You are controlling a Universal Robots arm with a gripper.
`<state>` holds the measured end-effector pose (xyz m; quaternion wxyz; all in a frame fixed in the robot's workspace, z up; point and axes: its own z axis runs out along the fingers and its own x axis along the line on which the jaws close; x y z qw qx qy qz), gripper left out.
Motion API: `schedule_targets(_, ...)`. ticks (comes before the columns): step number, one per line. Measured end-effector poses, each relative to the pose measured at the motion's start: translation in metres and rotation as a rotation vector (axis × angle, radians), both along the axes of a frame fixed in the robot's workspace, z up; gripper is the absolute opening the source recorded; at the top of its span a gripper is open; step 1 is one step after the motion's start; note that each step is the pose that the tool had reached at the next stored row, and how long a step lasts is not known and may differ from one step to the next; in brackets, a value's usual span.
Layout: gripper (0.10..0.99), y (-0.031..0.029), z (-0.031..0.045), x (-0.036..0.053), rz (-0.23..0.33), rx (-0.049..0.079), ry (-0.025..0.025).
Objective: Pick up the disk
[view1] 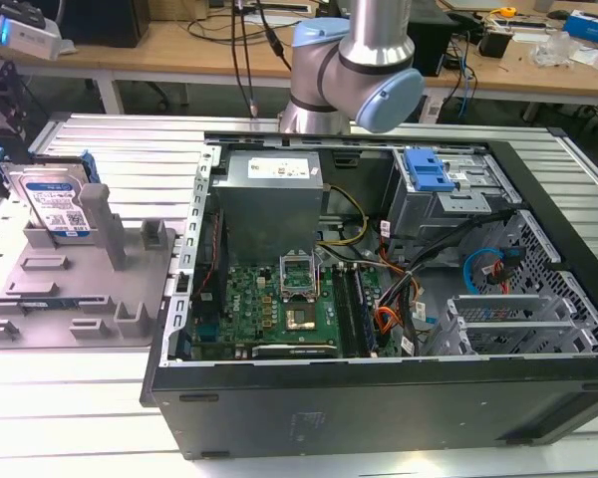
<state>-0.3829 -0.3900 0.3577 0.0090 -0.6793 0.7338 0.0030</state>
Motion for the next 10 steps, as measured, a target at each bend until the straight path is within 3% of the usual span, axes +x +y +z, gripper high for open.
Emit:
schedule_targets(6, 0.600, 0.0373, -0.0001, -0.0026, 0.000, -0.005, 0.0007)
schedule_targets(8, 0.600, 0.0543, -0.0001, -0.0035, 0.000, -0.007, 0.0009)
schedule_targets(10, 0.600, 0.0637, -0.0001, -0.0040, 0.000, -0.008, 0.0010)
